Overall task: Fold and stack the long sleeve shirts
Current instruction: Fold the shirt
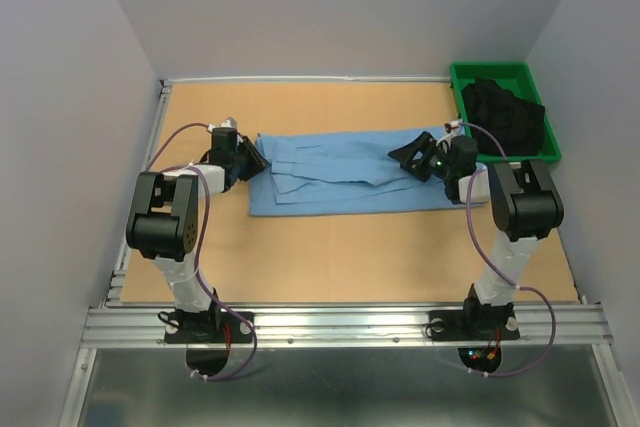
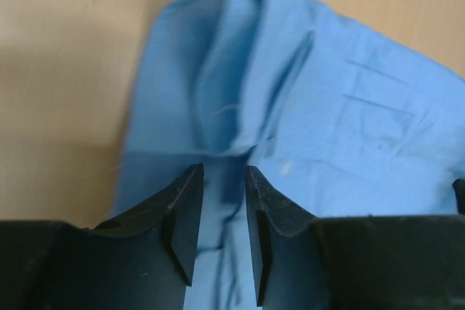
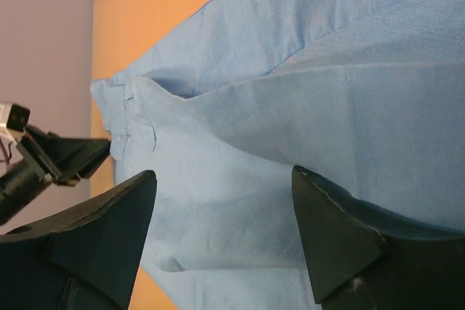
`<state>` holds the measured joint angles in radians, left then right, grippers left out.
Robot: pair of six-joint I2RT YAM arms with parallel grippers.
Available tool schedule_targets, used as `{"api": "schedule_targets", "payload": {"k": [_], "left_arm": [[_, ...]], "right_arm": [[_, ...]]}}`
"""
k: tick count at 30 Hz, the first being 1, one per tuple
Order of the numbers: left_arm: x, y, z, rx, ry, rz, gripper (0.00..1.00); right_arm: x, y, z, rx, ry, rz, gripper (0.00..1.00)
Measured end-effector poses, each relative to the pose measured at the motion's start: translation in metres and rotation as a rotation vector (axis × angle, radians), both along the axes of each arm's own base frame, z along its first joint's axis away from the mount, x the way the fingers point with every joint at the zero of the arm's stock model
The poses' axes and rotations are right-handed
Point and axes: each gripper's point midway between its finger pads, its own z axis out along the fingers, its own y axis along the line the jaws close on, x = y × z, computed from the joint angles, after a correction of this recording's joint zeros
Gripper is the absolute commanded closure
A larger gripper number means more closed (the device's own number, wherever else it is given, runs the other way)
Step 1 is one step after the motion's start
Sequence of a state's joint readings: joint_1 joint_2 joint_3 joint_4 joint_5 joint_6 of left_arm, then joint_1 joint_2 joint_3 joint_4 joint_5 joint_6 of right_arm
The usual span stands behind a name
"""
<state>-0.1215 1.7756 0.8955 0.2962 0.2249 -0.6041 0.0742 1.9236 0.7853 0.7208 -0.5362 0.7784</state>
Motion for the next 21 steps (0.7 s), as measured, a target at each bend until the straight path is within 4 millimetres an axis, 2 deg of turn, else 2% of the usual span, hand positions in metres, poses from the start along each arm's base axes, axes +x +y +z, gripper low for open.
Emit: {"api": "schedule_targets", "payload": {"k": [2, 5, 9, 12, 14, 15, 17, 20, 21], "left_arm": [[0.001, 0.003, 0.0, 0.0, 0.002, 0.007, 0.59], [0.001, 0.006, 0.0, 0.0, 0.002, 0.013, 0.59], [0.0, 0.006, 0.001, -0.007, 0.002, 0.008, 0.55], [-0.006, 0.003, 0.012, -0.02, -0.014, -0.007, 0.47], [-0.009, 0.0, 0.033, -0.022, -0.061, -0.02, 0.42], [-0.009, -0.002, 0.045, -0.022, -0.09, -0.028, 0.41], [-0.008, -0.008, 0.077, -0.023, -0.177, -0.051, 0.42], [-0.007, -0.014, 0.108, -0.028, -0.261, -0.068, 0.44], [-0.008, -0.015, 0.112, -0.027, -0.273, -0.072, 0.44]], "right_arm": [[0.007, -0.025, 0.001, -0.003, -0.005, -0.052, 0.19], [0.013, -0.05, 0.005, -0.017, -0.014, -0.107, 0.19], [0.013, -0.057, 0.01, -0.025, -0.007, -0.104, 0.19], [0.01, -0.045, 0.012, -0.02, 0.003, -0.064, 0.2], [0.005, -0.028, 0.015, -0.016, 0.008, -0.018, 0.2], [0.003, -0.023, 0.016, -0.015, 0.009, -0.004, 0.21], [-0.003, 0.002, 0.022, -0.014, 0.001, 0.059, 0.26], [-0.008, 0.03, 0.03, -0.012, -0.018, 0.124, 0.33], [-0.011, 0.039, 0.031, -0.012, -0.023, 0.148, 0.35]]}}
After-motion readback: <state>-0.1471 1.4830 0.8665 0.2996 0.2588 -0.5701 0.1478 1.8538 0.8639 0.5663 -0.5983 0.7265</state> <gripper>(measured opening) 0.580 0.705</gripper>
